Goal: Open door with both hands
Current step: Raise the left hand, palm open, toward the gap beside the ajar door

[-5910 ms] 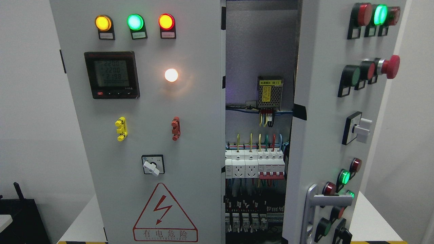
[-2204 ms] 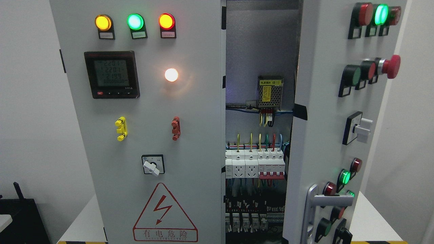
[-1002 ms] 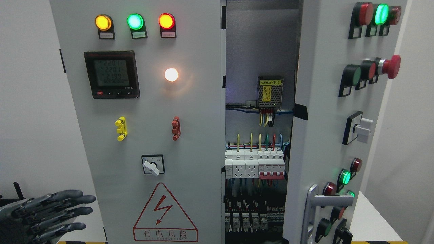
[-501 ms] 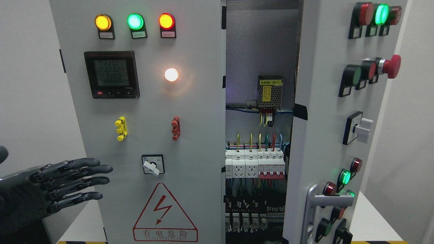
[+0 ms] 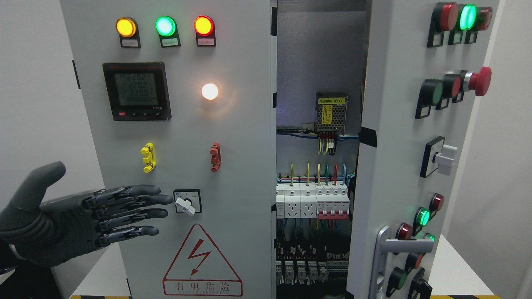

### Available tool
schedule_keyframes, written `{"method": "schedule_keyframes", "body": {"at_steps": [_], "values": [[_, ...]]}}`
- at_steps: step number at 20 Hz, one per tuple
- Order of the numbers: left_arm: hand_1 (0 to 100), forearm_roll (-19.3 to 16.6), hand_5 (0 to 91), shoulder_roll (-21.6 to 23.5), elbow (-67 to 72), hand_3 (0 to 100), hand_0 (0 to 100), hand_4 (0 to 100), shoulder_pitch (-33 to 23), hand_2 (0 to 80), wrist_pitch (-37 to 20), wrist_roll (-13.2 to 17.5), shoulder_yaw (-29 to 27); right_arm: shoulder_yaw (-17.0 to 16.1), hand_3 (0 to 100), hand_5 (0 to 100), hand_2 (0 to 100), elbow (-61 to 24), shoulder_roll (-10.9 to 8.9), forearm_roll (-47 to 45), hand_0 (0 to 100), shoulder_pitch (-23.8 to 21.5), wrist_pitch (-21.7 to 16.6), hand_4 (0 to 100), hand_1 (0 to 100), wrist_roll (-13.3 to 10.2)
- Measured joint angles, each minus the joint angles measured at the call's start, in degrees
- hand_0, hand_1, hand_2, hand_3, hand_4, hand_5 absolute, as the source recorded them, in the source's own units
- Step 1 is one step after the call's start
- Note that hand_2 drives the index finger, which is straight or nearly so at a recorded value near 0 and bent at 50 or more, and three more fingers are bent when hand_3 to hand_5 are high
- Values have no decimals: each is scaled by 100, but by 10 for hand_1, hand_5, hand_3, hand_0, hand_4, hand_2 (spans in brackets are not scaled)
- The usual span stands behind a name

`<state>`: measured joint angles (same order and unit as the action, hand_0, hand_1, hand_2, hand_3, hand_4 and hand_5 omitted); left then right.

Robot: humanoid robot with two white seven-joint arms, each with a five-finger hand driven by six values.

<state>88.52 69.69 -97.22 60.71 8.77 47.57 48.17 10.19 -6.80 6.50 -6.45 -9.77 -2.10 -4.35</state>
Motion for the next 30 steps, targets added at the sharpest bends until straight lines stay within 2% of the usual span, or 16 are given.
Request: {"method": "schedule_keyframes", "body": {"at_steps": [8,15,24,30], "values": [[0,330,0,-349,84,0,0,31,547,0,24,-22,792,0,0,0,0,-2,0,0,106,0,0,0,0,0],[0,889,0,-587,95,0,0,31,1932,0,33,23,1820,0,0,0,0,-1,0,-2,106,0,-1,0,0,0],[0,1546,0,-1011,108,0,0,31,3197,0,43,-770,2891,0,0,0,0,-1,0,1,106,-2,-1,0,0,0],[0,1763,0,-1447,136,0,0,31,3552,0,50,-1151,3301,0,0,0,0,0,0,1,107,-2,-1,0,0,0]]}}
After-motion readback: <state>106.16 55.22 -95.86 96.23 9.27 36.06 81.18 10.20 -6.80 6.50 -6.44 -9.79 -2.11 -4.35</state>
